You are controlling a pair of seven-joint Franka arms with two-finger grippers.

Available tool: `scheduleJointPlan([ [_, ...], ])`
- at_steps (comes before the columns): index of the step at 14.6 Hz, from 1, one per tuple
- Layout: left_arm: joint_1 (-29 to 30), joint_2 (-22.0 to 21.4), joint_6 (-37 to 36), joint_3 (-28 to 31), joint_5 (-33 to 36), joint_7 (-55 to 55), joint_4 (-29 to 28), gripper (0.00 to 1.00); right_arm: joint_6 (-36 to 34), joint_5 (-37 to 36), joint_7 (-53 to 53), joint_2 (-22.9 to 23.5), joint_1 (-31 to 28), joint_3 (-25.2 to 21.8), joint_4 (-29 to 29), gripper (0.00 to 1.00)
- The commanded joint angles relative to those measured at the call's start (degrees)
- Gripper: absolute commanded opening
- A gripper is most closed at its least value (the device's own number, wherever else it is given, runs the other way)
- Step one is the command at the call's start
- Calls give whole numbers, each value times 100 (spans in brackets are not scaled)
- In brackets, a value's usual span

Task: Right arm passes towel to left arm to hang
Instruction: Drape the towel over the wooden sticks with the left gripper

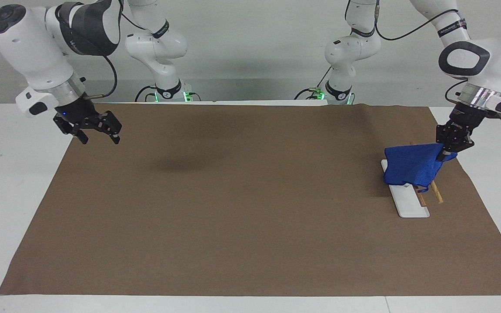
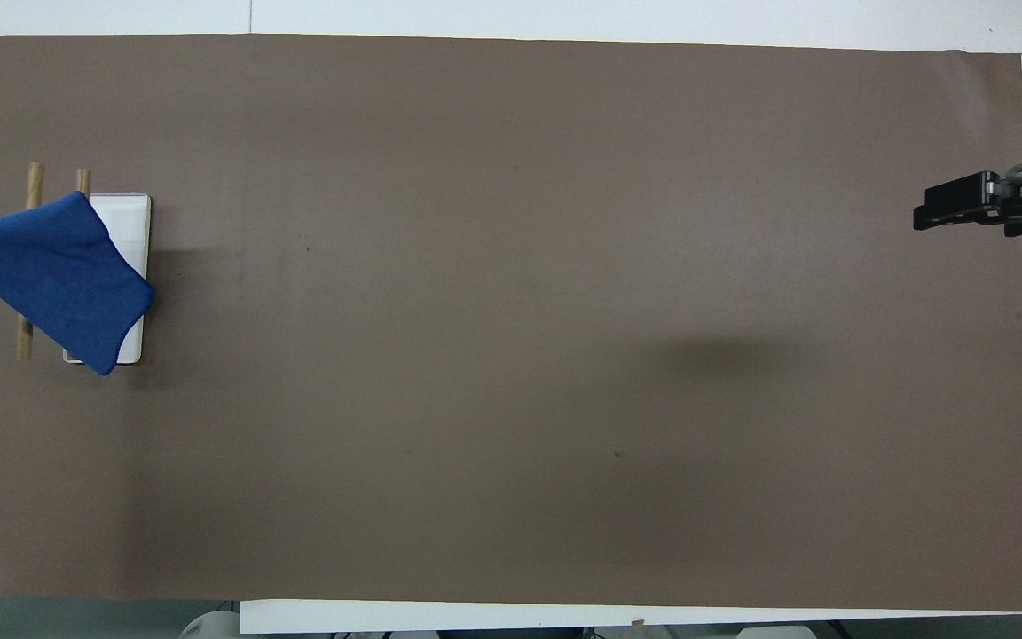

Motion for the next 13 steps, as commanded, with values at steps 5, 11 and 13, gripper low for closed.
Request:
scheduleJointPlan([
  [5, 245, 299, 1076, -53, 45, 757, -97, 1, -101, -126, -9, -80, 5, 47, -150, 99],
  [11, 272, 598, 1605, -53, 45, 820, -106, 1, -101, -126, -9, -80, 14, 65, -150, 99],
  [13, 281, 599, 1719, -53, 45, 829, -246, 1, -101, -126, -9, -80, 40, 65, -150, 99],
])
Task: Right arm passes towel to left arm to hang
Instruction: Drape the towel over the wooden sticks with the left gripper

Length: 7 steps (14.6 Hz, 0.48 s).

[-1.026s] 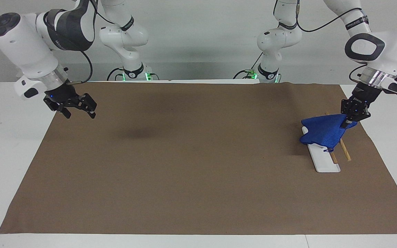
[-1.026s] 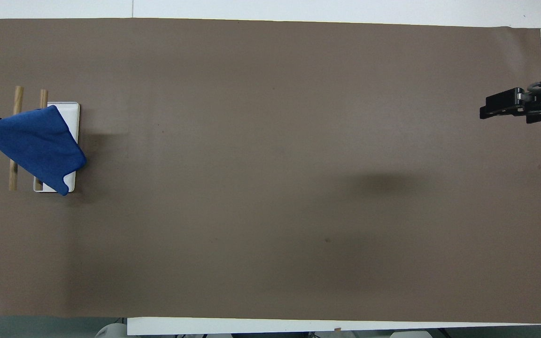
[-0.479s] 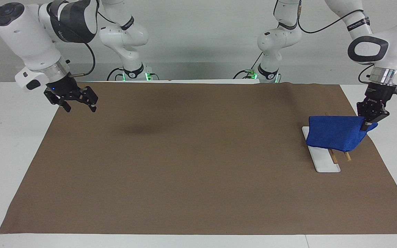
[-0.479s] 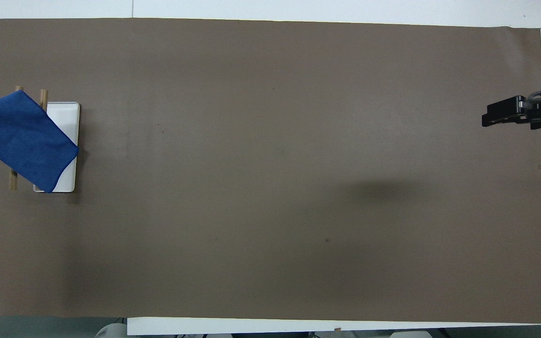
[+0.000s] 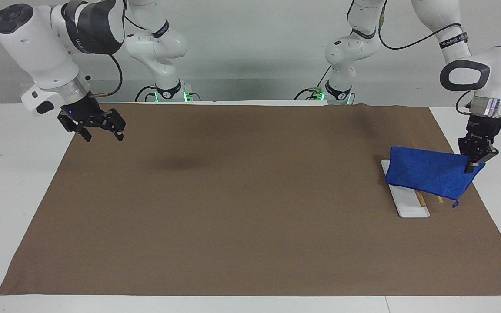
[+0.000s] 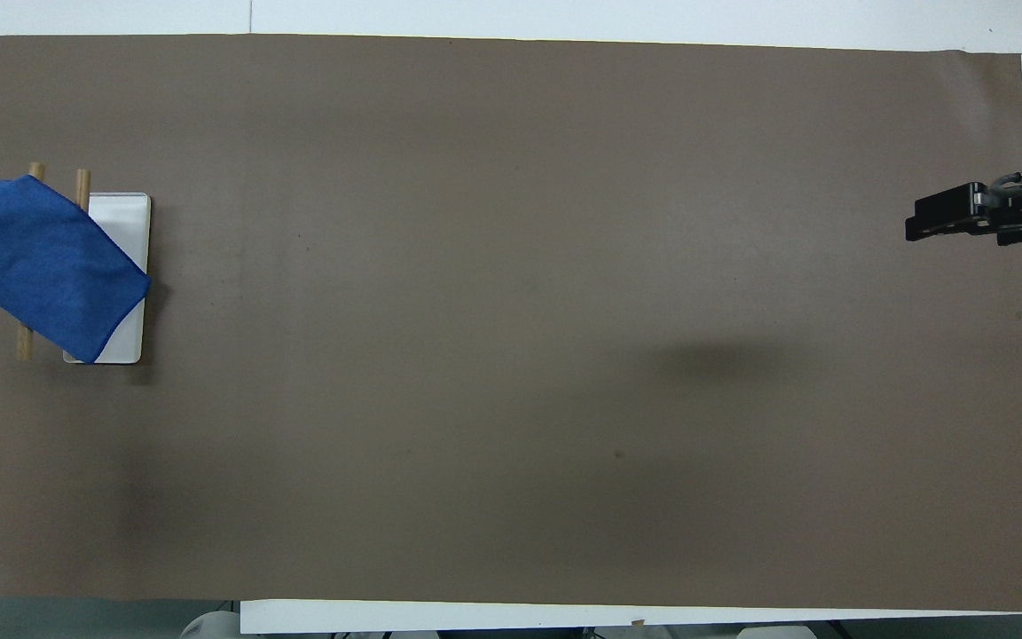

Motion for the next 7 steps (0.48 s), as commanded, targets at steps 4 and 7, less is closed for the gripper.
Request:
scheduleJointPlan([
  [4, 200, 39, 302, -51, 44, 308, -384, 1, -34, -100, 0, -69, 34, 14, -91, 99],
  [7, 236, 31, 338, -51, 44, 581, -499, 7, -34, -100, 17, -69, 34, -12, -91, 99],
])
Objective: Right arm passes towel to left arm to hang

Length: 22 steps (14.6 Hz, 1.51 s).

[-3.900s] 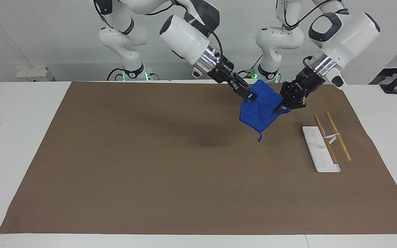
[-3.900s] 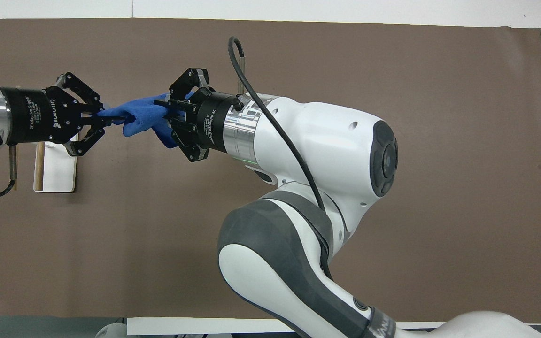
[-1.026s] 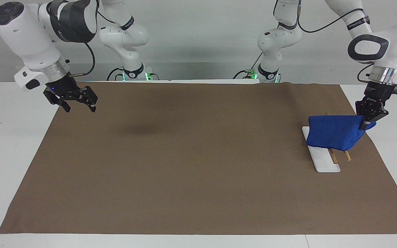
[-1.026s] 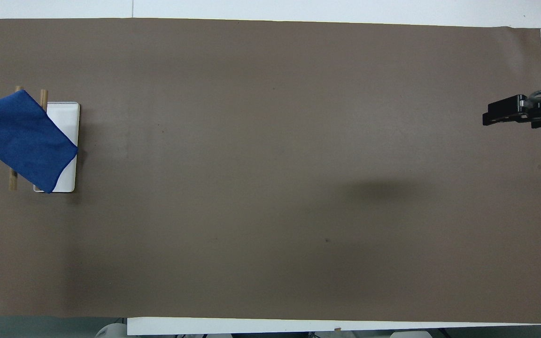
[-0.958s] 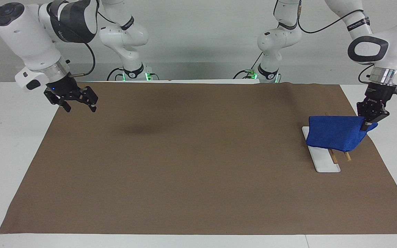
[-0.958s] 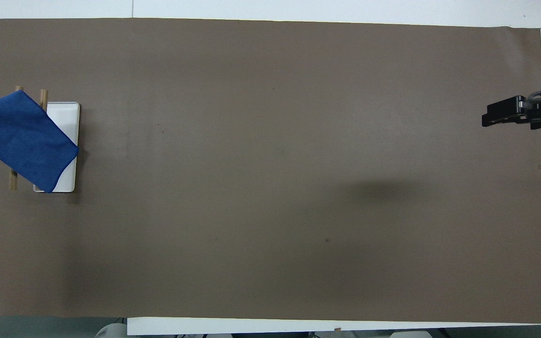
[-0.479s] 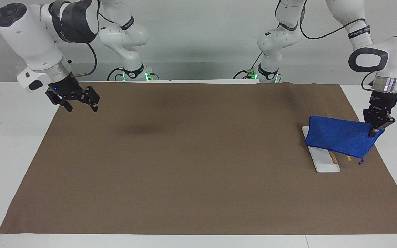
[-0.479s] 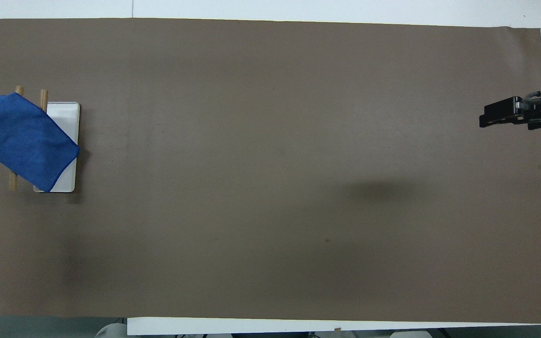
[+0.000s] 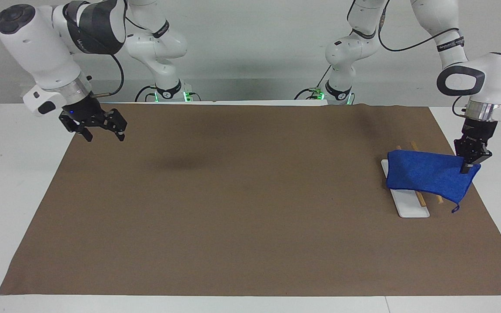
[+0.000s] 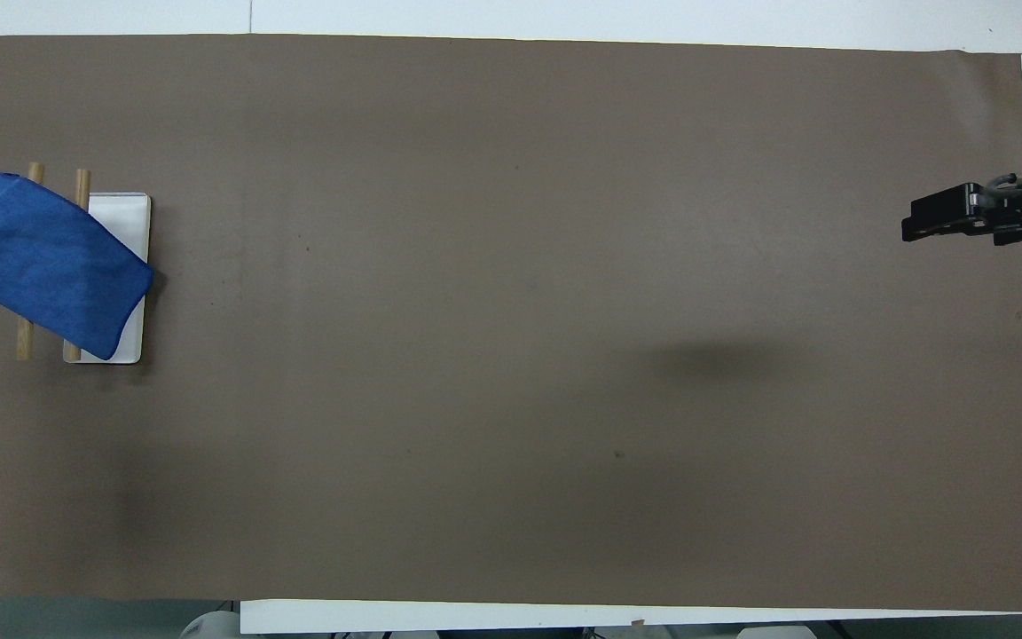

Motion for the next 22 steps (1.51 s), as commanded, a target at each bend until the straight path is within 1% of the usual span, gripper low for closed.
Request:
scheduleJointPlan([
  [1, 70, -21, 157, -54, 44, 163, -133, 23, -25, -100, 18, -69, 6, -19, -94, 99],
  [2, 79, -30, 148, -54, 44, 172, -133, 48, -16, -100, 18, -78, 6, -19, -94, 99],
  [4, 96, -30, 131, -54, 44, 312, -124, 88, -16, -100, 18, -78, 6, -27, -94, 99],
  [5, 131, -21, 105, -54, 44, 417, -98, 100, -16, -100, 18, -78, 6, -27, -94, 99],
  [7, 324, -21, 52, -54, 44, 750, -63, 100, -16, -100, 18, -78, 6, -27, -94, 99],
  [8, 334, -4, -105, -54, 79, 830, 68, 100, -16, -100, 18, -78, 6, -36, -94, 99],
  [9, 386, 40, -394, -54, 262, 822, 278, 100, -16, -91, 18, -78, 6, -36, -94, 99],
  [10, 456, 171, -753, -54, 682, 831, 585, 100, -16, -91, 18, -78, 6, -36, -94, 99],
  [11, 596, 268, -1340, -54, 1243, 831, 1032, 100, -7, -100, 18, -78, 6, -45, -94, 99],
  [12, 606, 339, -1876, -54, 1649, 831, 1419, 100, 1, -100, 18, -78, 6, -45, -94, 99],
  [15, 475, 357, -2906, -88, 2564, 849, 2185, 100, 28, -100, 26, -78, 6, -54, -85, 99],
  [16, 335, 348, -3363, -89, 2732, 857, 2414, 100, 37, -100, 26, -78, -20, -54, -85, 99],
  [20, -61, 322, -5086, -115, 2874, 883, 3424, 100, 54, -100, 26, -78, -55, -45, -85, 99],
  [22, -263, 269, -5685, -124, 2875, 1373, 3646, 100, 54, -100, 26, -78, -55, -45, -85, 99],
])
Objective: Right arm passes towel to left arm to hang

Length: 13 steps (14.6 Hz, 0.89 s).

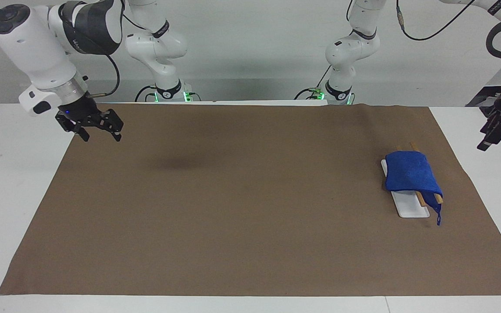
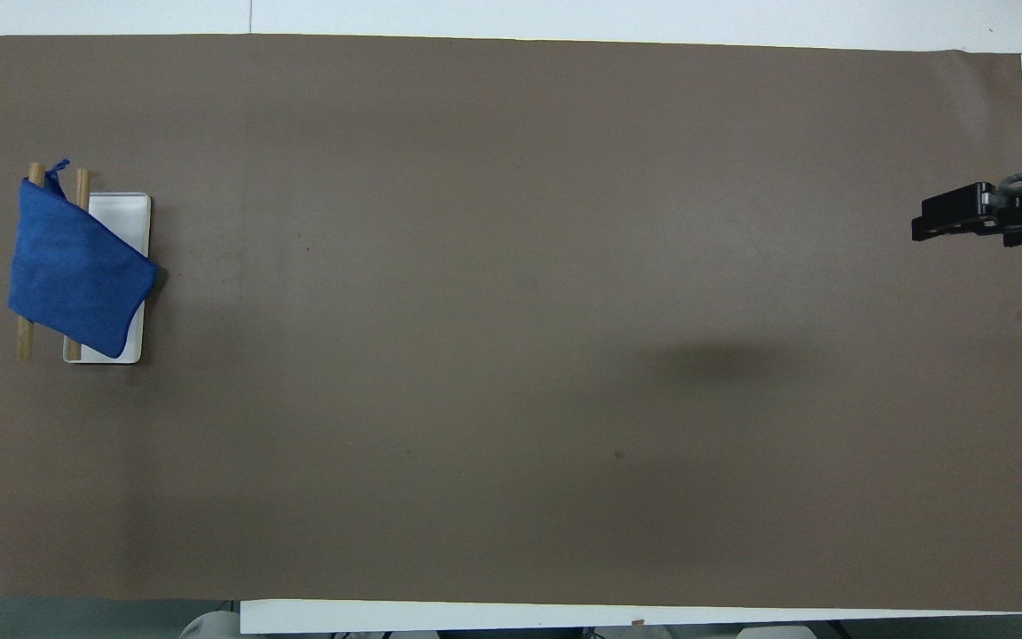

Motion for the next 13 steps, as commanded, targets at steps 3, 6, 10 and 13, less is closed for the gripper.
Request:
scheduleJointPlan([
  [3, -624, 101, -1613, 49, 167, 1454, 913, 100, 52, -98, 26, -78, -28, 13, -83, 99],
  [6, -1361, 83, -2246, 22, 571, 1929, 958, 100, 43, -98, 17, -78, -37, 13, -83, 99],
  [10, -1968, -223, -2433, 84, 537, 2432, 731, 100, 8, -98, 17, -78, -151, 13, -83, 99],
  [13, -2049, -338, -2441, 145, 362, 2563, 598, 100, 25, -98, 8, -78, -186, 13, -92, 99],
])
